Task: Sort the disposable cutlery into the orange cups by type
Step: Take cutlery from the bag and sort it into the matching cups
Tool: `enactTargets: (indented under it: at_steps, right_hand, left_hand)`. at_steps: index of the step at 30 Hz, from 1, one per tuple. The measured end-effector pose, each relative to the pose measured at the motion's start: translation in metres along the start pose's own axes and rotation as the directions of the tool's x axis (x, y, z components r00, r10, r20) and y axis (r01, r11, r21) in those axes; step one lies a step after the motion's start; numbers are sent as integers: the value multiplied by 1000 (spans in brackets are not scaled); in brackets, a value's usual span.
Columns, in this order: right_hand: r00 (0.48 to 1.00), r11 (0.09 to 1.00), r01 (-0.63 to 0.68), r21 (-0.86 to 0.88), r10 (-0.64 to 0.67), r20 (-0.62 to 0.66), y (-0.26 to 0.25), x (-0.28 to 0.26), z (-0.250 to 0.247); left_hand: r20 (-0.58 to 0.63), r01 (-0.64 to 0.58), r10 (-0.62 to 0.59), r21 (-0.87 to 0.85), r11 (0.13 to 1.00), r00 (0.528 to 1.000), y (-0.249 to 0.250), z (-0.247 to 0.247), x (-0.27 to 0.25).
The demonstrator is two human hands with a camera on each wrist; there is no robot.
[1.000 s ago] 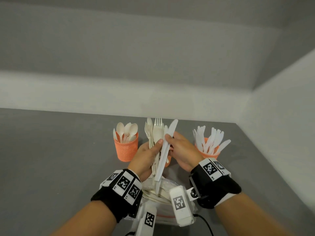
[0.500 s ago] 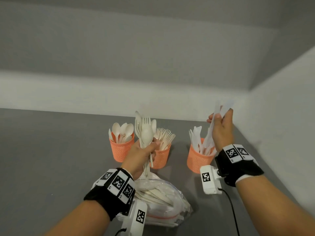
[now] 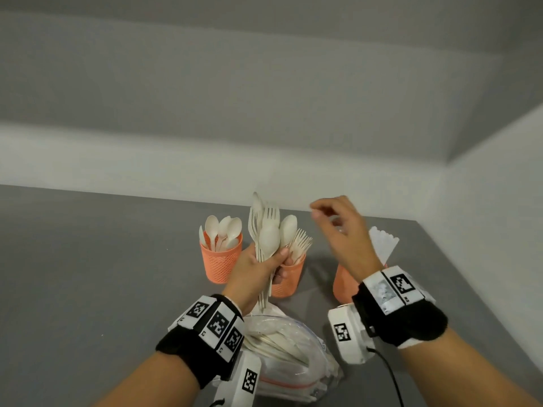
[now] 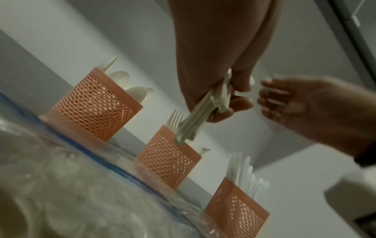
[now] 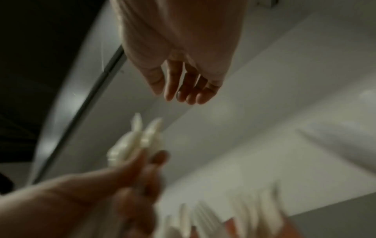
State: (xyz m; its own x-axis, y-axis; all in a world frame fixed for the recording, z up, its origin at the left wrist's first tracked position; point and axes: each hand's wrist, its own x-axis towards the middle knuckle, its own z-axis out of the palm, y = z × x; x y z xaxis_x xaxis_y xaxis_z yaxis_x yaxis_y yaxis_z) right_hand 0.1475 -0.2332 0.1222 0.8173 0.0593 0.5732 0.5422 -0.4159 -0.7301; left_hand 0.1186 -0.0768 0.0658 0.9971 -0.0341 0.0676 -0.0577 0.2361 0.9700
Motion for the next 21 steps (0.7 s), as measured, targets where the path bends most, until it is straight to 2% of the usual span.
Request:
enactTargets:
  at_steps: [3,9,15,19,21]
  right_hand:
    - [987,1000,-6,-16,9,158,-20,-3,24]
    - [965,993,-120,12,114,236,-28,0,37]
    - [959,925,-284,254,275,68,-32,2,37]
    - [976,904,-169,394,208,-60,-46,14,25]
    - [974,856,-137,498,208,-90,-52,19,23]
  left_hand:
    - [-21,-58,60,79,995,998,-3,3,-2]
    - [39,-79,73,196,977,997,-1,-1,-11]
    - [71,-8,-3,155,988,997,2,-16,-15]
    - [8,21,-23,170,985,1000,0,-30,-16]
    - [-37,14,-6,211,977,999,-1,-34,-16]
